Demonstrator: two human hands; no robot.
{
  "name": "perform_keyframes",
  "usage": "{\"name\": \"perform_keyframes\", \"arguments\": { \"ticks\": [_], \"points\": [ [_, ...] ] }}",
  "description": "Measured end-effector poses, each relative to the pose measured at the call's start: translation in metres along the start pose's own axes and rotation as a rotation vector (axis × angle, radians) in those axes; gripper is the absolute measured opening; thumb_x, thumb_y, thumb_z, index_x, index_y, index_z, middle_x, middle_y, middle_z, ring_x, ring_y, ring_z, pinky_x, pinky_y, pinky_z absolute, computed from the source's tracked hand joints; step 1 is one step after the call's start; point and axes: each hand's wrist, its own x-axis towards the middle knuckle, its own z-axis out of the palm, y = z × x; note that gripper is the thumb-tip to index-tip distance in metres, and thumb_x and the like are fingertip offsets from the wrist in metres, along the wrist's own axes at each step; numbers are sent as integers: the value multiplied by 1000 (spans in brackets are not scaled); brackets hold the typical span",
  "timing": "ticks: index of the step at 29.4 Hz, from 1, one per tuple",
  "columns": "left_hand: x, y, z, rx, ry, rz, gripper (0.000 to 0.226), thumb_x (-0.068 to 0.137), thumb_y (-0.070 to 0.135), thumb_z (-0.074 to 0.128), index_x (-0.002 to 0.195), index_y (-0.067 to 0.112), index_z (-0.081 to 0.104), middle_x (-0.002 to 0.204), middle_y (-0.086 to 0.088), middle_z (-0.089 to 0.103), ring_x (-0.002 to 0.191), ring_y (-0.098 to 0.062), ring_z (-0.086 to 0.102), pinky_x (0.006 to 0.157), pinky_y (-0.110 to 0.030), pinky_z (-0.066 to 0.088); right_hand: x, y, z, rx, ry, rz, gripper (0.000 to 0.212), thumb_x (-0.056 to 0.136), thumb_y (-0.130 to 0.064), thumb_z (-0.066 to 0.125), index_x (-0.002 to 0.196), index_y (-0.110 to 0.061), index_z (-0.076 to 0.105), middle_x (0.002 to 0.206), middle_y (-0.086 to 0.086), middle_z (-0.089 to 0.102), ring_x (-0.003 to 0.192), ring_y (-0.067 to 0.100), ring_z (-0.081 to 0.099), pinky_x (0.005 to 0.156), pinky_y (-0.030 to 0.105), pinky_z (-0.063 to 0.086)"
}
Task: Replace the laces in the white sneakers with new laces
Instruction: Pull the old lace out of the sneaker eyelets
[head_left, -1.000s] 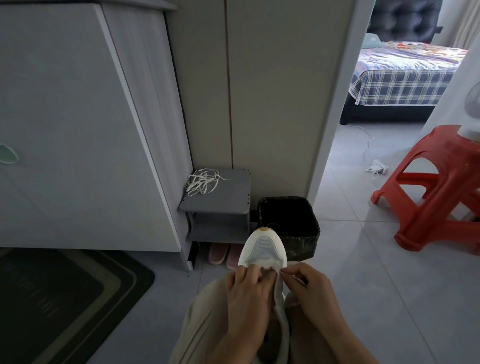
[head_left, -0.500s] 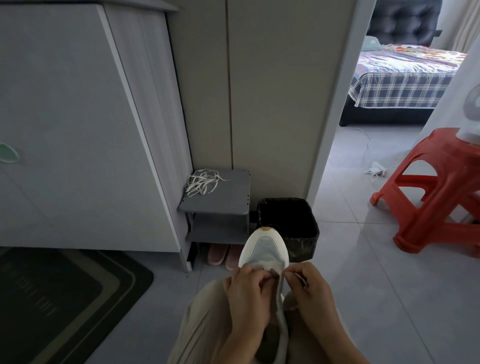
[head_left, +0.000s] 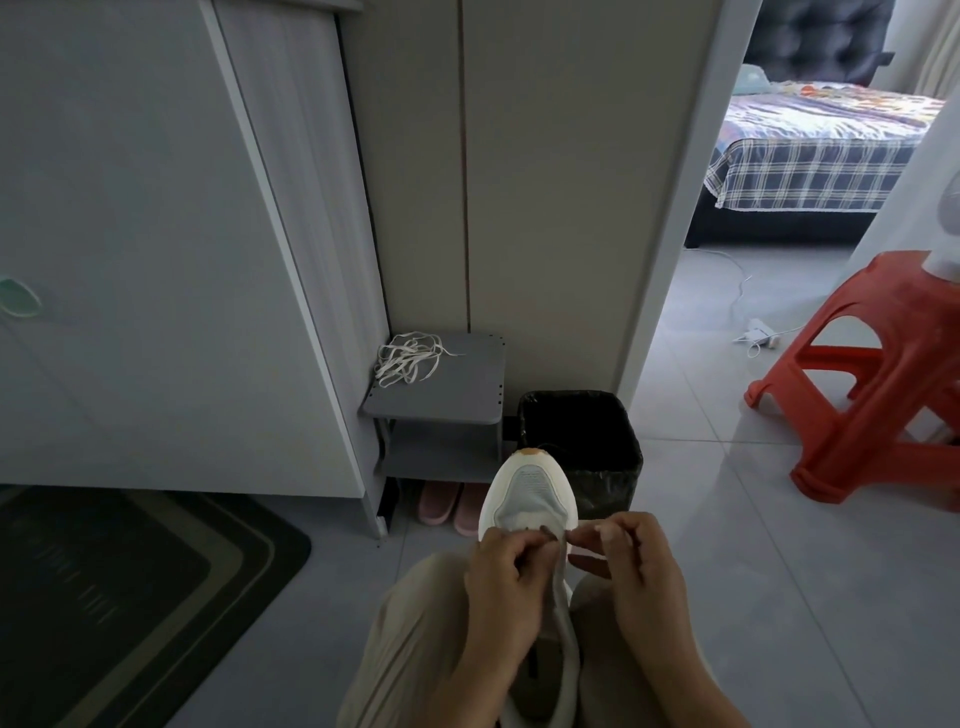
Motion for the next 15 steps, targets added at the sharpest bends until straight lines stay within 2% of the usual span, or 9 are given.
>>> {"name": "perform_keyframes", "arguments": {
  "ticks": [2,4,6,7,9,11,14,15],
  "points": [
    [-8,-4,1,72,46,103,47,67,82,38,84,42,55,87,20,54,89,-2,52,84,-27,44,0,1,-1,86,73,9,18,95,-4,37,82,-10,48,85,5,63,70,3,68,60,15,54],
    [-15,-7,1,221,57,181,61,63,89,27,89,40,53,87,25,47,89,0,46,80,-21,39,-1,1,-3,176,110,39,18,97,-8,34,86,-8,48,85,6,66,72,16,69,58,23,57],
    [-19,-10,-2,302,94,223,66,63,90,31,96,36,50,93,24,39,89,2,40,75,-14,35,-1,1,-5,226,98,60,21,98,-9,32,86,-9,49,77,9,67,63,25,68,54,30,57],
    [-21,-9,-6,295,89,189,65,61,89,36,99,38,44,96,25,35,90,2,40,73,-13,36,0,1,-5,200,103,49,20,98,-9,32,86,-10,48,75,10,67,58,27,66,51,30,56],
    [-24,-5,-14,284,22,107,58,61,81,41,102,41,34,100,26,32,92,-1,43,69,-9,38,1,4,-4,79,110,20,16,97,-9,35,87,-14,47,76,12,67,50,21,60,48,23,52],
    [-25,5,-25,361,-29,92,47,75,72,42,108,40,33,98,22,37,85,-2,46,66,-6,39,2,9,-2,40,104,9,14,97,-8,37,90,-16,46,74,11,67,45,15,55,46,19,49],
    [-24,7,-37,428,-19,118,37,93,49,41,124,28,37,85,17,45,70,4,49,75,3,32,1,6,-3,38,92,-29,17,96,-3,35,98,-15,47,71,12,66,44,18,54,47,22,51],
    [-23,4,-39,447,-30,117,36,95,45,42,125,25,39,80,18,44,74,5,52,78,3,30,1,4,-4,39,83,-45,18,96,-2,35,100,-14,48,72,13,65,44,18,54,47,21,52]
  ]
}}
